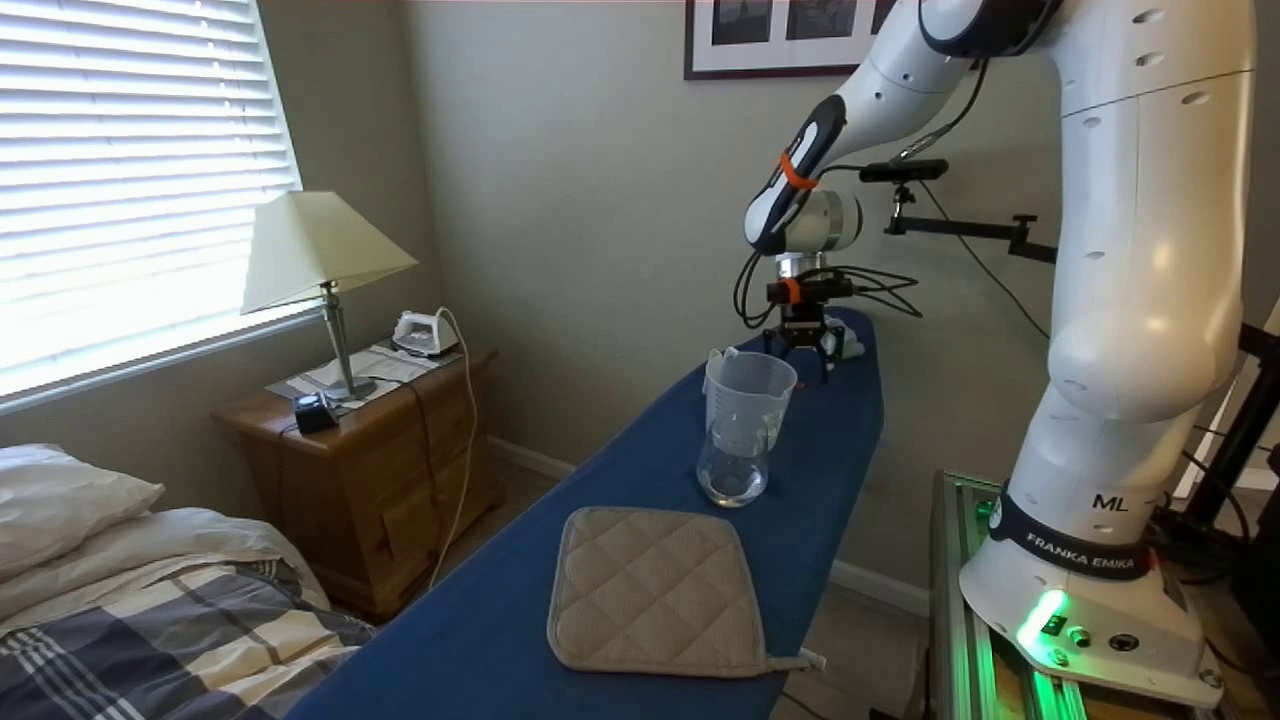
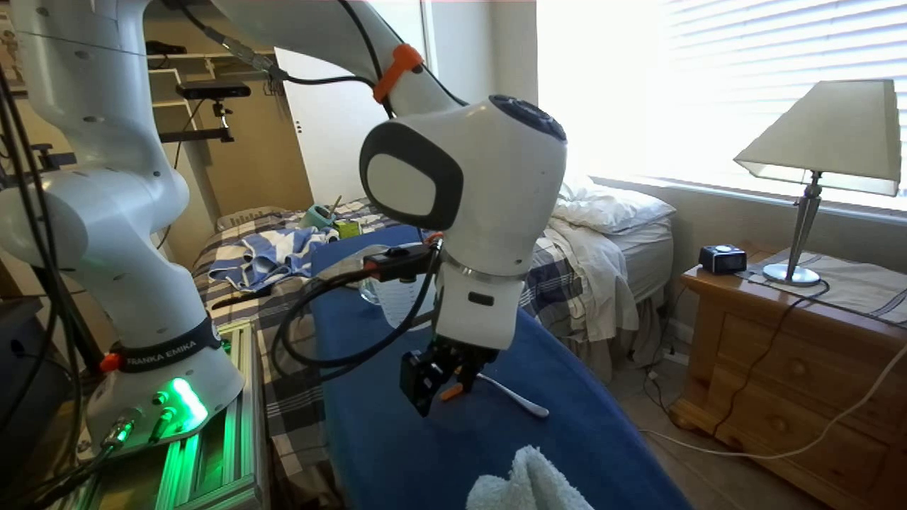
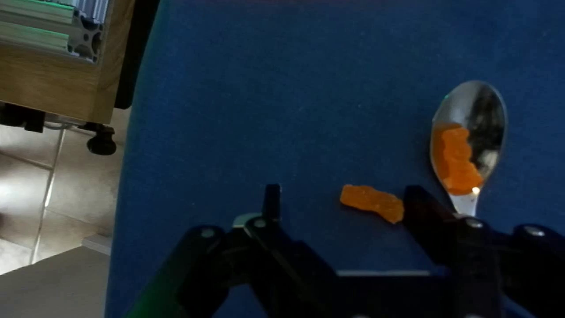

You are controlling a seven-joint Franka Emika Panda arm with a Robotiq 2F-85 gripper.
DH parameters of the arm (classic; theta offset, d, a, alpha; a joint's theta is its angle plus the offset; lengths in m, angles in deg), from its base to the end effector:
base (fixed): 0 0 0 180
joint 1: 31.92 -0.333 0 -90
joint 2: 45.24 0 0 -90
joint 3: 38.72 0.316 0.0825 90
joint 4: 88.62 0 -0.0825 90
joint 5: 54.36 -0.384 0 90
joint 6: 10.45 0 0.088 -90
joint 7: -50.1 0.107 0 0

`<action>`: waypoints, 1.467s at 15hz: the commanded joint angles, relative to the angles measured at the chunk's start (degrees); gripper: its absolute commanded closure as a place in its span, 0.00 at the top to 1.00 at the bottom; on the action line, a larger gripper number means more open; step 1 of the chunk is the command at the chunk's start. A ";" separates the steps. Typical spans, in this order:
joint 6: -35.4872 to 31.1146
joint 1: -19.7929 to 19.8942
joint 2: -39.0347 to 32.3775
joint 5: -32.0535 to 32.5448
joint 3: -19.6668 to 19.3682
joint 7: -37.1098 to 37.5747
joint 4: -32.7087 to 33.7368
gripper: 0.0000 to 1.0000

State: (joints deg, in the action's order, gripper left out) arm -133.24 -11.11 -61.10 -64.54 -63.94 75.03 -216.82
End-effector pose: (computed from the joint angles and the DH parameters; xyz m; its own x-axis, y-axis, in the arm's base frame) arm 0.3525 -0.3607 0.2332 0.1723 -0.9393 -0.2966 -0.9637 -0.2231 0.1467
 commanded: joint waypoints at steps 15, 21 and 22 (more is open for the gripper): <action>0.11 0.96 -0.12 -3.23 1.31 -2.17 0.65 0.27; 0.11 0.80 0.77 -4.15 1.81 -3.08 1.01 0.25; 0.14 0.77 1.03 -4.39 1.96 -3.38 1.05 0.26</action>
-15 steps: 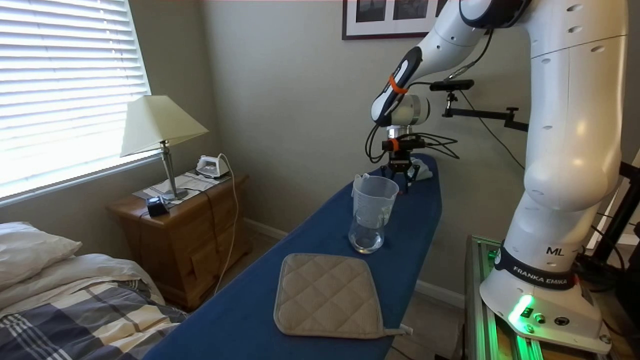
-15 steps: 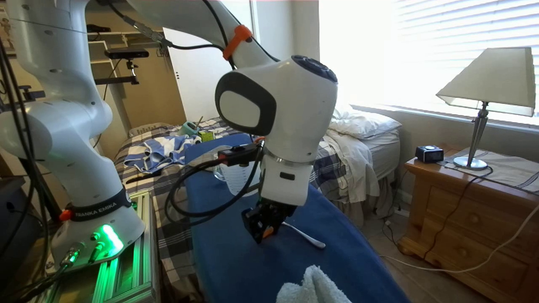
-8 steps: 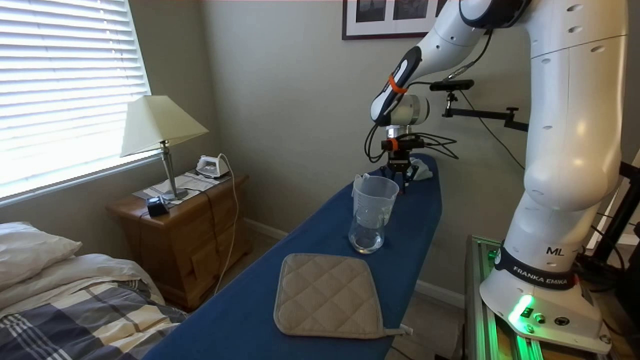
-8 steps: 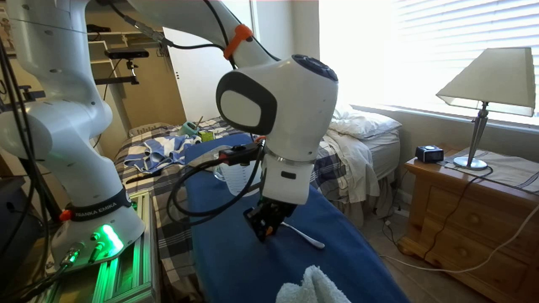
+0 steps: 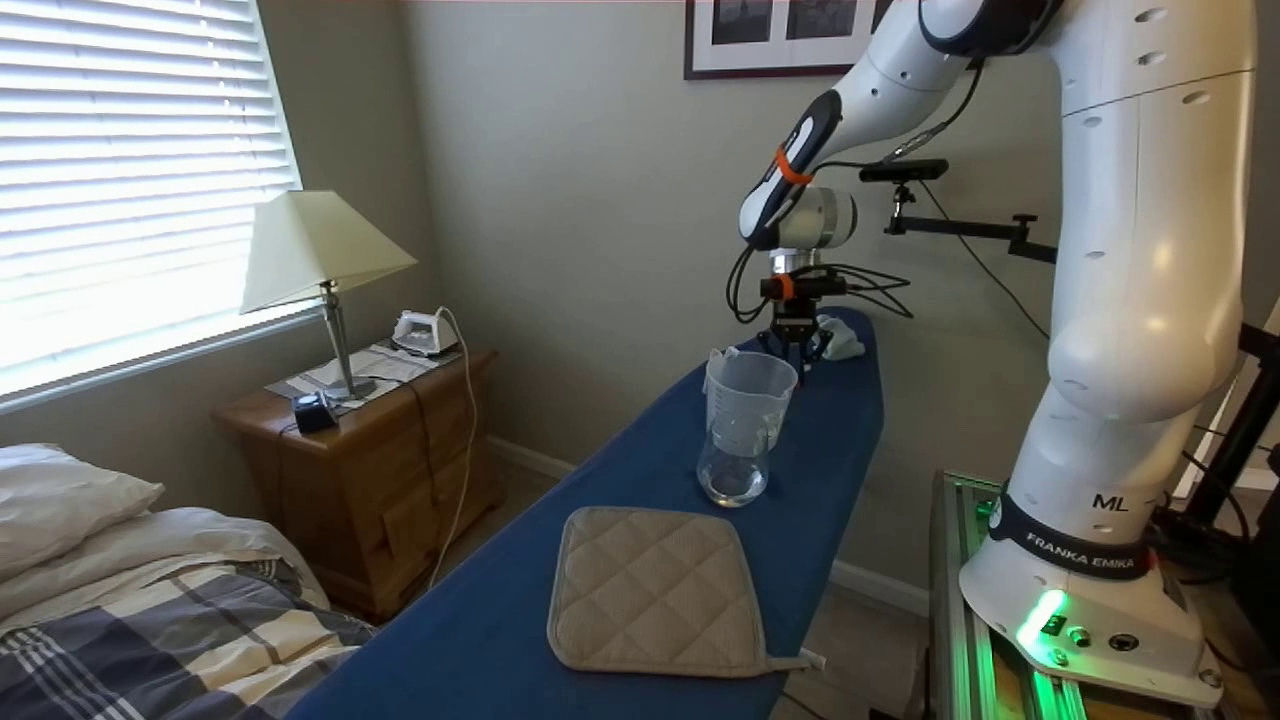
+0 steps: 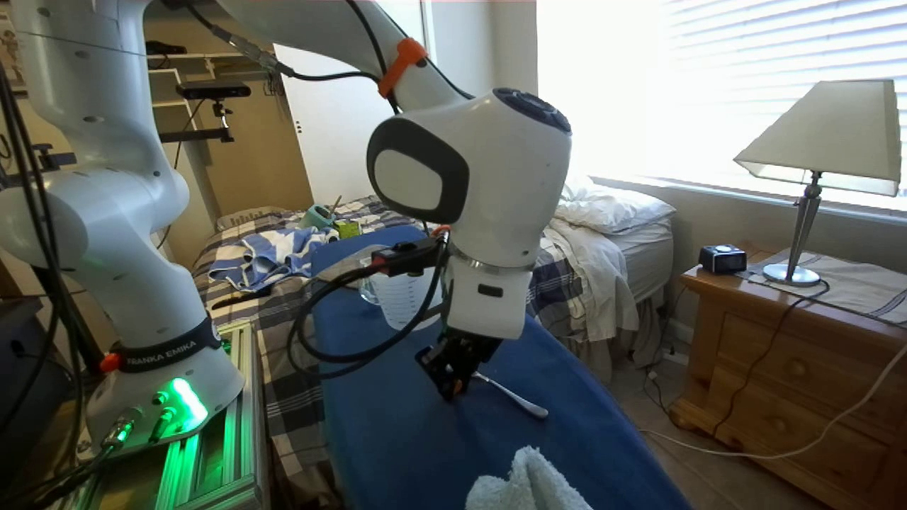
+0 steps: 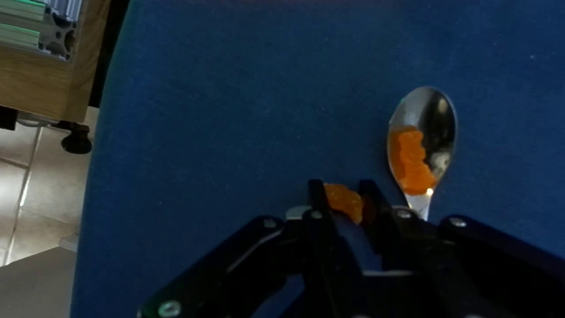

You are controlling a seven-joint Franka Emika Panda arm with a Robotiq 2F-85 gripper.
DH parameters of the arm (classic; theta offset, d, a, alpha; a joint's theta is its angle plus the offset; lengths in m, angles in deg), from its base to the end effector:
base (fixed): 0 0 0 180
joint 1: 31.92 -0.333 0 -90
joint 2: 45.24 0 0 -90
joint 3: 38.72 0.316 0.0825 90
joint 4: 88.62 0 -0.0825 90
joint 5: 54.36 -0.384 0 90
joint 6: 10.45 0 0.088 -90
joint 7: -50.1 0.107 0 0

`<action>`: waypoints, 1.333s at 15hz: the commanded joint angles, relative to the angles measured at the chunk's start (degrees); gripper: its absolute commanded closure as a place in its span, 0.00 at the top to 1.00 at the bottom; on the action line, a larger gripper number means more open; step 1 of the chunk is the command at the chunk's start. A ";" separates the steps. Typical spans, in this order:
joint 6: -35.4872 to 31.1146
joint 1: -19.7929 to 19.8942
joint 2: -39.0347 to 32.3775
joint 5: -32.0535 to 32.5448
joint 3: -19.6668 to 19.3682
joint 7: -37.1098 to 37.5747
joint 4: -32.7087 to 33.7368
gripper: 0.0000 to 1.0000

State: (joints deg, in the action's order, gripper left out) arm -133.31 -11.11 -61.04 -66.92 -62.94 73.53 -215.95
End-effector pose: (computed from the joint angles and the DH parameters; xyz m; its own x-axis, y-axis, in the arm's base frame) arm 0.3648 -0.3570 0.2380 0.1947 -0.9335 -0.3010 -0.9665 -0.2350 0.1036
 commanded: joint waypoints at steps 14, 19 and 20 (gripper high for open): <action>1.19 0.21 3.56 -6.17 3.60 -5.28 -0.16 0.24; 1.64 -0.02 2.93 -6.86 4.38 -5.53 -0.46 0.24; 1.68 -0.03 2.90 -6.79 4.44 -5.56 -0.49 0.23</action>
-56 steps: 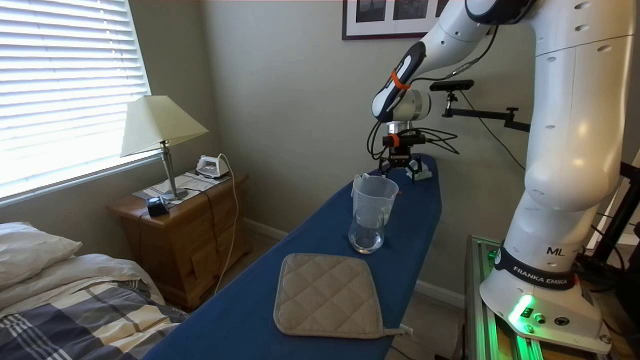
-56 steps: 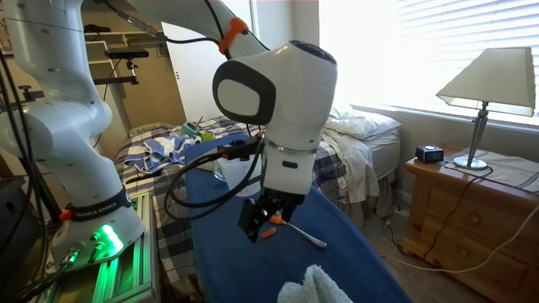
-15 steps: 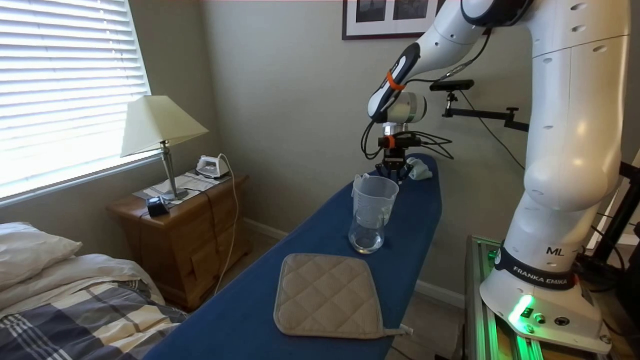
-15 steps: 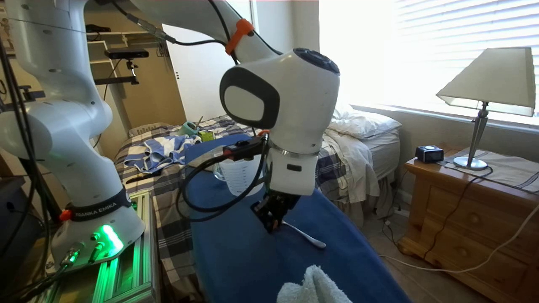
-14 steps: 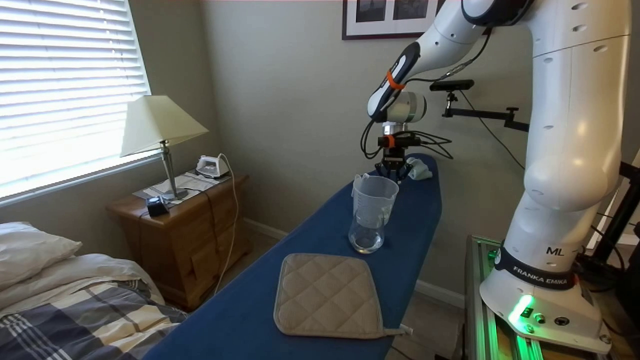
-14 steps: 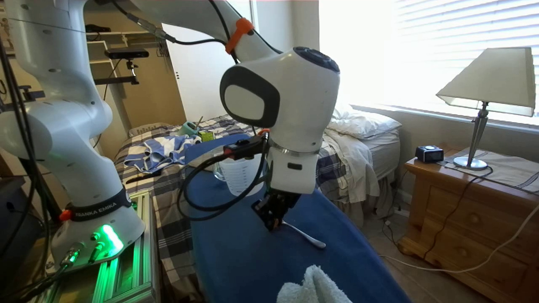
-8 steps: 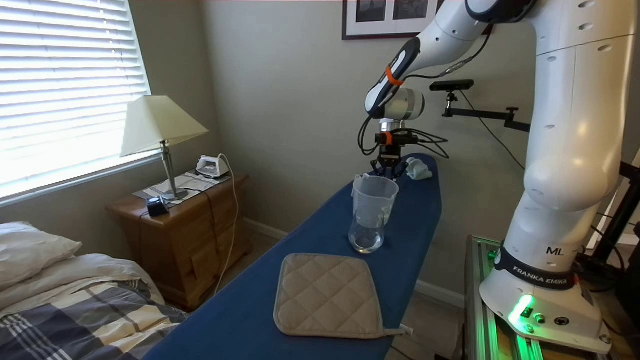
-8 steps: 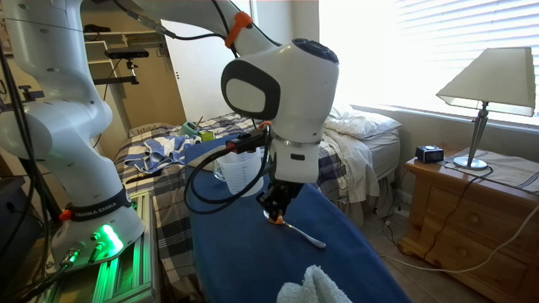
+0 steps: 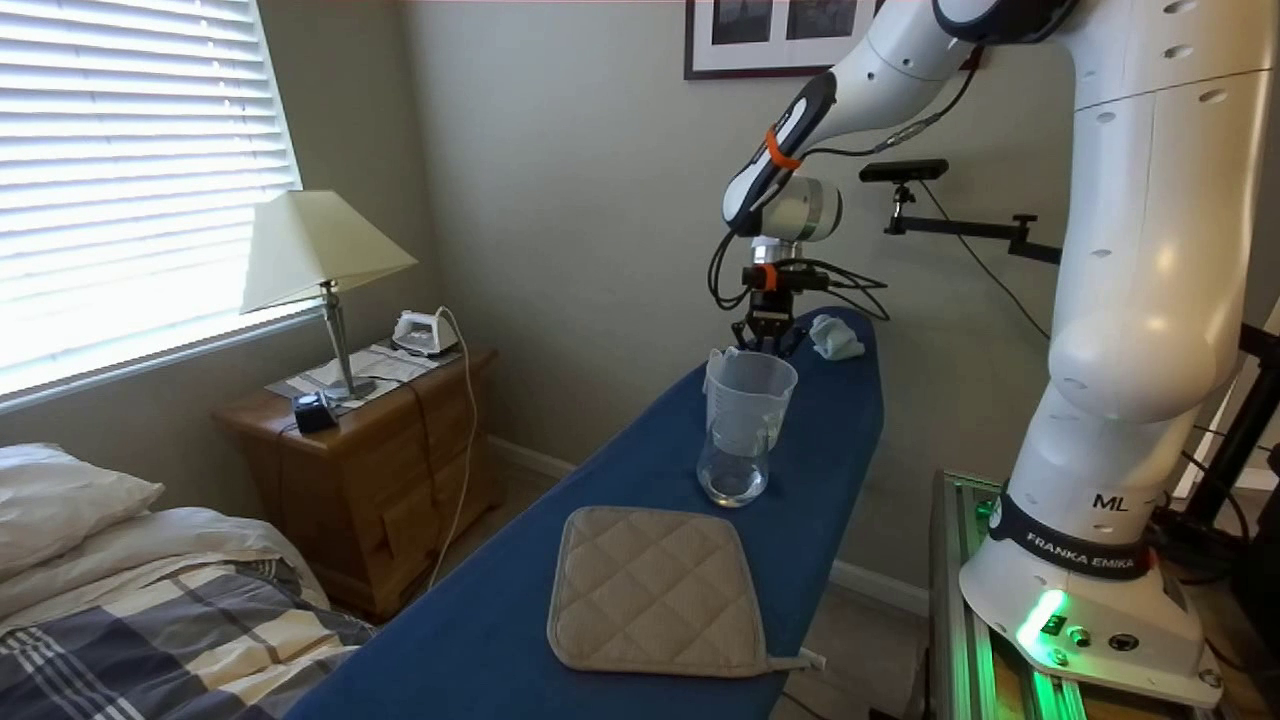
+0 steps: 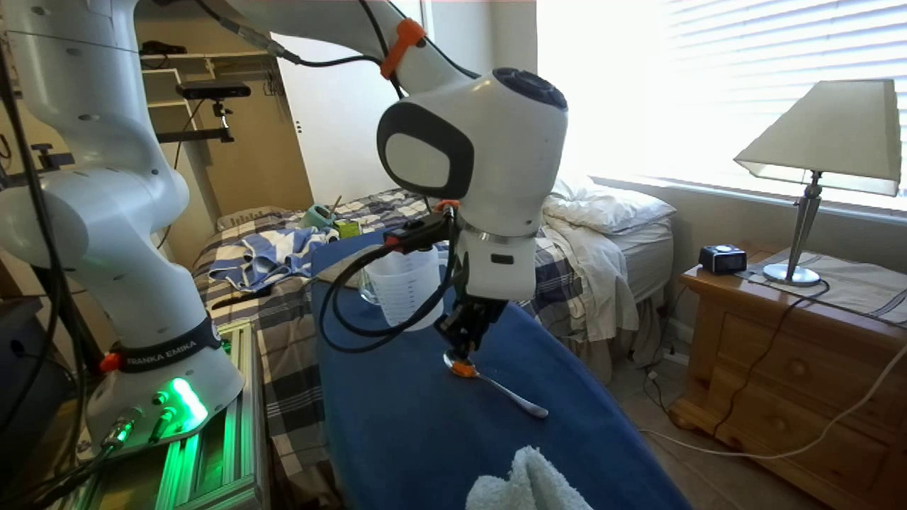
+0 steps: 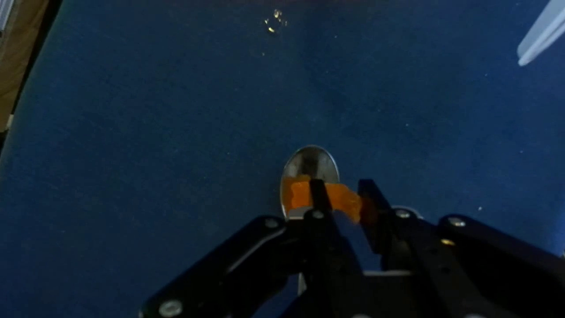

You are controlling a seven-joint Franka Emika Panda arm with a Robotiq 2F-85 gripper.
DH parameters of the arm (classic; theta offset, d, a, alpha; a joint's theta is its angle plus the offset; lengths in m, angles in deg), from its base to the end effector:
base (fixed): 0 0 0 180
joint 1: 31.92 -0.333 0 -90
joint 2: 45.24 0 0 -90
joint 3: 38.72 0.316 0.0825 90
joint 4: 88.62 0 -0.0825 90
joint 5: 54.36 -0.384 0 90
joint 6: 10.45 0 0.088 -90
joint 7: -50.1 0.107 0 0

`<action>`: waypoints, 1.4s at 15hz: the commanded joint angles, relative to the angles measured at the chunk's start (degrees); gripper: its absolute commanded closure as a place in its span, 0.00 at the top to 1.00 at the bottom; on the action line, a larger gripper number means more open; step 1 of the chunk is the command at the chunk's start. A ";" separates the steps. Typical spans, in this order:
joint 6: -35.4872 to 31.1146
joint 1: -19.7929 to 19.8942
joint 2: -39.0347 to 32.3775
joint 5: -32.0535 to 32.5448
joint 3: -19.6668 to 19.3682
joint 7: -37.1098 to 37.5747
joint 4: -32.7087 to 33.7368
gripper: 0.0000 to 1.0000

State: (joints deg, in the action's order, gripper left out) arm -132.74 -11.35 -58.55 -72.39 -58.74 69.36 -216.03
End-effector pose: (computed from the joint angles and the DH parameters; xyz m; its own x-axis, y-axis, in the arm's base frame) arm 0.3967 -0.3244 0.2547 0.2936 -0.8972 -0.3297 -0.9520 -0.3058 -0.0157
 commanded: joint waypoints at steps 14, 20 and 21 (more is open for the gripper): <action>1.17 0.21 0.86 0.43 -0.46 -0.79 -0.31 0.29; 1.18 0.19 0.91 0.41 -0.50 -0.83 -0.30 0.51; 1.11 0.17 0.98 0.38 -0.47 -0.92 -0.19 0.57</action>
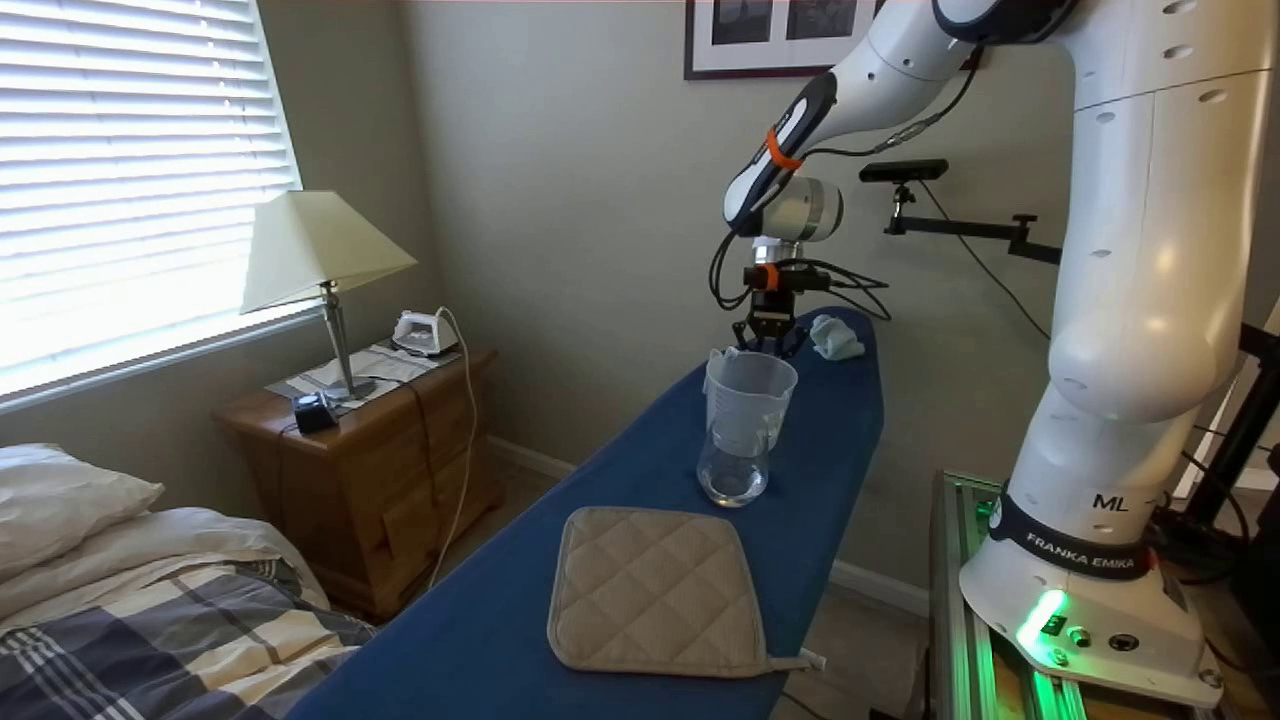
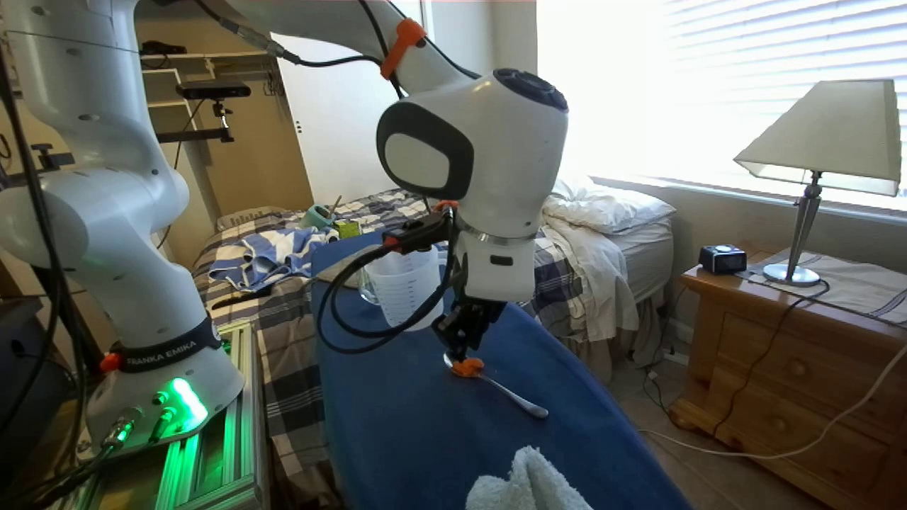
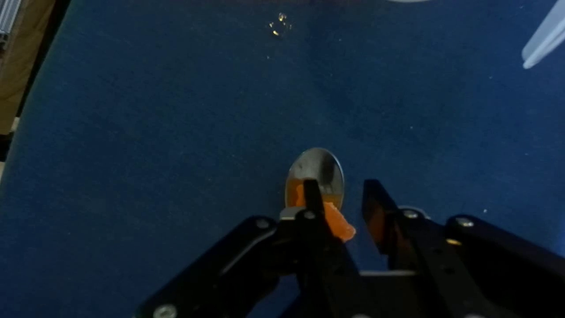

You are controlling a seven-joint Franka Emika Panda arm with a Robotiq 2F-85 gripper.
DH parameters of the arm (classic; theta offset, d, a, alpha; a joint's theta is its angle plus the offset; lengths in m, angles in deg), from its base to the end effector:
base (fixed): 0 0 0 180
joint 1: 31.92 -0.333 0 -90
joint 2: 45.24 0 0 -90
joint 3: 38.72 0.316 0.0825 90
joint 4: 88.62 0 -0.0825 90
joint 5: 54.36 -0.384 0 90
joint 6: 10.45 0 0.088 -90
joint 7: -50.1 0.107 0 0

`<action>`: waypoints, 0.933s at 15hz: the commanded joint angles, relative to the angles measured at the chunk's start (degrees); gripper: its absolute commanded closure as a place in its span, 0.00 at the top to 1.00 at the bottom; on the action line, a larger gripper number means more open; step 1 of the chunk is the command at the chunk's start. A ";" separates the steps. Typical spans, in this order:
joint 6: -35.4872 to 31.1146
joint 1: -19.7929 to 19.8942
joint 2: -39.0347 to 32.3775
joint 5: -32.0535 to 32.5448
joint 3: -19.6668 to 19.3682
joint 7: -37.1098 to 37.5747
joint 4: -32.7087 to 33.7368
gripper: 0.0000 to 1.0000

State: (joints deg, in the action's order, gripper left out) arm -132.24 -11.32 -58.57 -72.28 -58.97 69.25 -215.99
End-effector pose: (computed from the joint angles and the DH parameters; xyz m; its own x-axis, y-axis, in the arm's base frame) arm 0.3947 -0.3255 0.2545 0.2918 -0.8956 -0.3359 -0.9521 -0.3057 -0.0121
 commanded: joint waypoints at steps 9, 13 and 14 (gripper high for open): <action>-5.63 0.84 0.32 2.56 -0.10 -10.30 1.69 1.00; -8.05 1.68 -1.00 2.36 -0.06 -15.17 1.61 0.83; -8.45 1.88 -1.40 2.44 -0.08 -15.99 1.60 0.73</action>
State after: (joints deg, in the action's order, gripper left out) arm -139.15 -10.43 -58.74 -70.81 -59.10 56.25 -214.61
